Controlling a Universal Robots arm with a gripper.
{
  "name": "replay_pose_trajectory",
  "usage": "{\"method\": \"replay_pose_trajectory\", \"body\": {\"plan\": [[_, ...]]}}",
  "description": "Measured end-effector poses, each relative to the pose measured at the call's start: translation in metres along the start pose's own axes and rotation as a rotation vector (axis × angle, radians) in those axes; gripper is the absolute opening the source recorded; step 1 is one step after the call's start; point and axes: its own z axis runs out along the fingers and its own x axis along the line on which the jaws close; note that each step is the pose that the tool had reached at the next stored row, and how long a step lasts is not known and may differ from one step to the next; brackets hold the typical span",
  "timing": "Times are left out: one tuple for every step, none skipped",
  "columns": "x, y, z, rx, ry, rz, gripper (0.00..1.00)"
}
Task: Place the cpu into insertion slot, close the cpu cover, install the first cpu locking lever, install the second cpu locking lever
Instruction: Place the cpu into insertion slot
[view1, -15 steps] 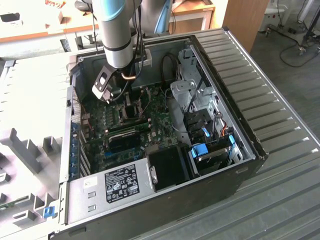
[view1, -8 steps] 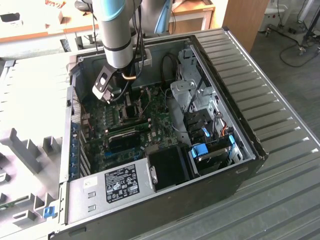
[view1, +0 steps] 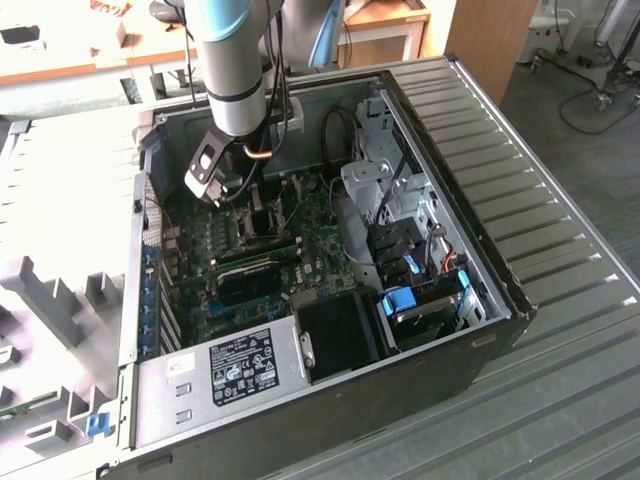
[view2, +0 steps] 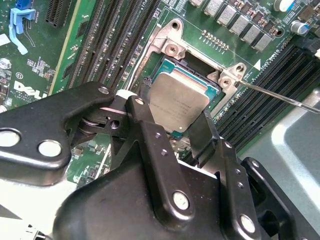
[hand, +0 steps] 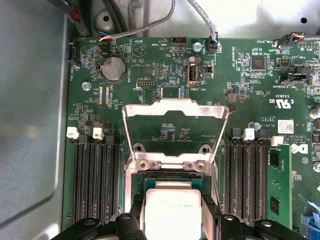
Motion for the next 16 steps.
{"method": "replay_pose_trajectory", "body": {"plan": [[0.0001,0.0,0.0,0.0,0.0001,0.0,0.54],[0.0002,0.0,0.0001,-0.0001,0.0002,0.0,0.54],[0.0004,0.0,0.0001,-0.0001,0.0002,0.0,0.54],[0.0006,0.0,0.0001,0.0,0.0001,0.0,0.54],[0.0007,0.0,0.0001,-0.0001,0.0001,0.0,0.54],[0.0007,0.0,0.0001,-0.0001,0.0001,0.0,0.54],[0.0009,0.0,0.0002,-0.0002,-0.0004,0.0,0.54],[0.001,0.0,0.0002,0.0,-0.0028,0.0,0.54],[0.0012,-0.0001,0.0001,0.0001,-0.0069,0.0,0.54],[0.0014,0.0,0.0002,0.0,-0.0115,-0.001,0.54],[0.0017,0.0,0.0003,-0.0001,-0.0139,-0.001,0.54],[0.0019,0.0,0.0002,0.0,-0.0142,-0.001,0.54],[0.0021,0.0,0.0002,0.0,-0.0141,-0.001,0.54],[0.0022,0.0,0.0002,0.0,-0.0141,-0.001,0.54],[0.0022,0.0,0.0002,-0.0001,-0.0141,-0.001,0.54],[0.0023,0.0,0.0003,-0.0001,-0.0141,-0.001,0.54]]}}
